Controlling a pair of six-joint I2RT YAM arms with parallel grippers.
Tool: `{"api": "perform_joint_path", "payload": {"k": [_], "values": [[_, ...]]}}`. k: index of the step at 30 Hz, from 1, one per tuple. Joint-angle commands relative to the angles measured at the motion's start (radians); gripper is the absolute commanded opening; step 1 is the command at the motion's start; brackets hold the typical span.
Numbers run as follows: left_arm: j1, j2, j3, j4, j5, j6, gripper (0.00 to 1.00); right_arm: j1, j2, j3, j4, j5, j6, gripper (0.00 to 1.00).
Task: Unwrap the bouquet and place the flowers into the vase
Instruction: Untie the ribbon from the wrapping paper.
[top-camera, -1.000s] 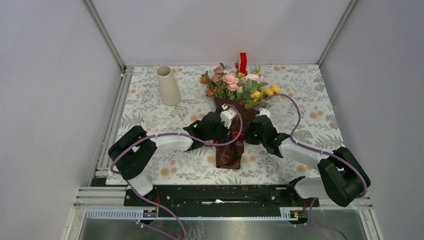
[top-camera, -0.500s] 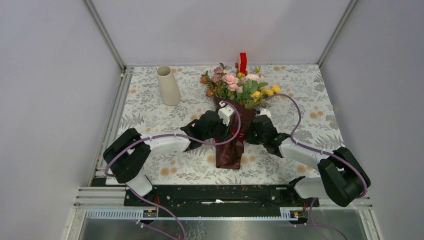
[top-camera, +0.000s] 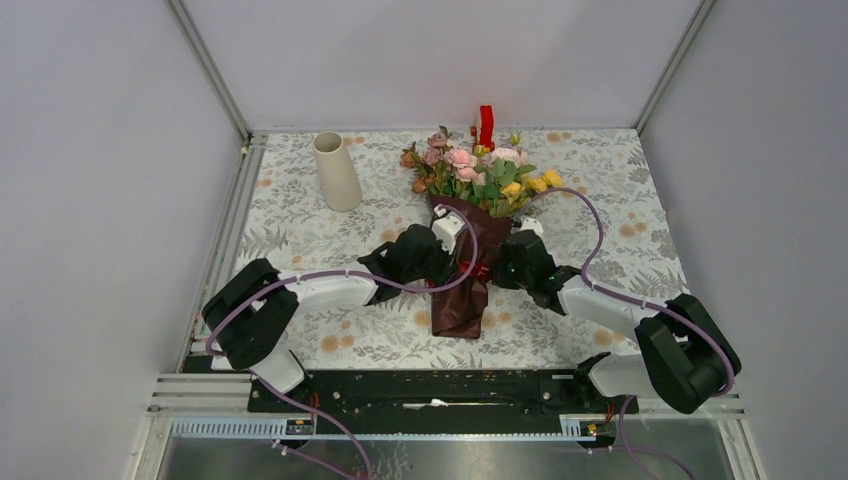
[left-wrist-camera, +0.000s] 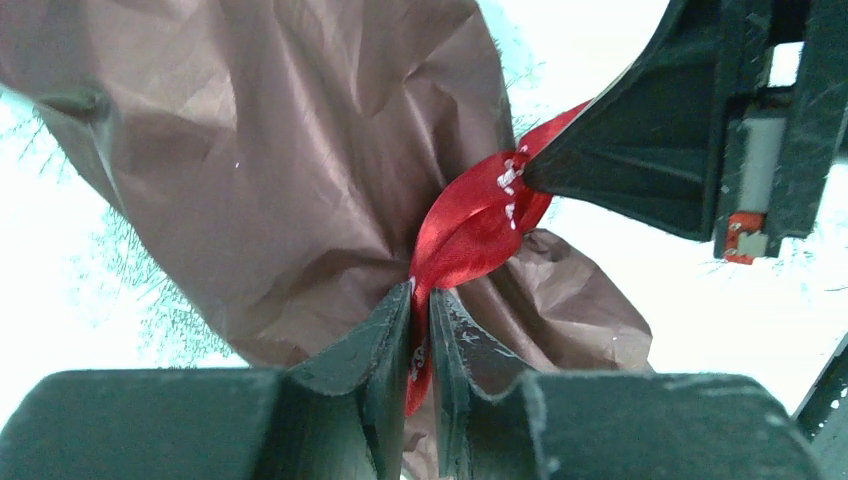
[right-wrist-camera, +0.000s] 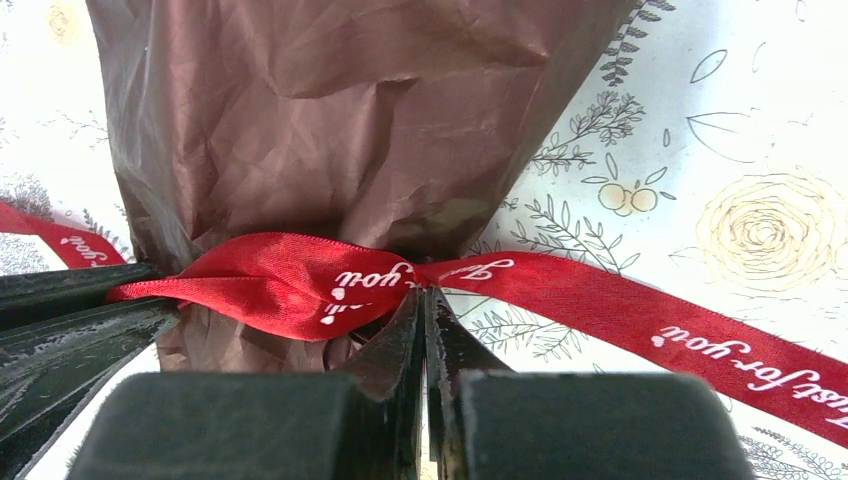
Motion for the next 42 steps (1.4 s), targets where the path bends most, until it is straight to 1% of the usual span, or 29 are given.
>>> {"api": "perform_joint_path", "payload": {"k": [1,12,17,20,24,30,33,36,39,42], "values": [[-0.002,-0.063,-0.027,0.047,-0.066,-0.023,0.18,-0.009,-0.022,-0.002,-0.008,0.049,0.018,0.0],[-0.001,-0.133,-0.112,0.051,-0.197,-0.108,0.18,-0.022,-0.018,-0.014,-0.027,0.064,0.034,0.0],[0.005,-0.158,-0.138,0.048,-0.23,-0.147,0.16,-0.026,-0.018,-0.016,-0.038,0.076,0.04,0.0],[0.013,-0.17,-0.154,0.033,-0.276,-0.182,0.14,-0.029,-0.015,-0.017,-0.05,0.088,0.046,0.0],[0.038,-0.192,-0.183,0.021,-0.295,-0.232,0.11,-0.035,-0.011,-0.023,-0.056,0.094,0.056,0.0],[0.106,-0.22,-0.247,0.025,-0.27,-0.333,0.09,-0.044,-0.009,-0.025,-0.066,0.1,0.064,0.0],[0.13,-0.233,-0.267,0.034,-0.26,-0.358,0.09,-0.047,-0.013,-0.025,-0.069,0.098,0.064,0.0],[0.139,-0.237,-0.267,0.007,-0.291,-0.383,0.09,-0.05,-0.019,-0.023,-0.076,0.102,0.063,0.0],[0.153,-0.246,-0.275,-0.035,-0.344,-0.439,0.09,-0.054,-0.025,-0.023,-0.09,0.106,0.064,0.0],[0.172,-0.262,-0.3,-0.035,-0.362,-0.49,0.09,-0.058,-0.026,-0.024,-0.103,0.115,0.066,0.0]]}}
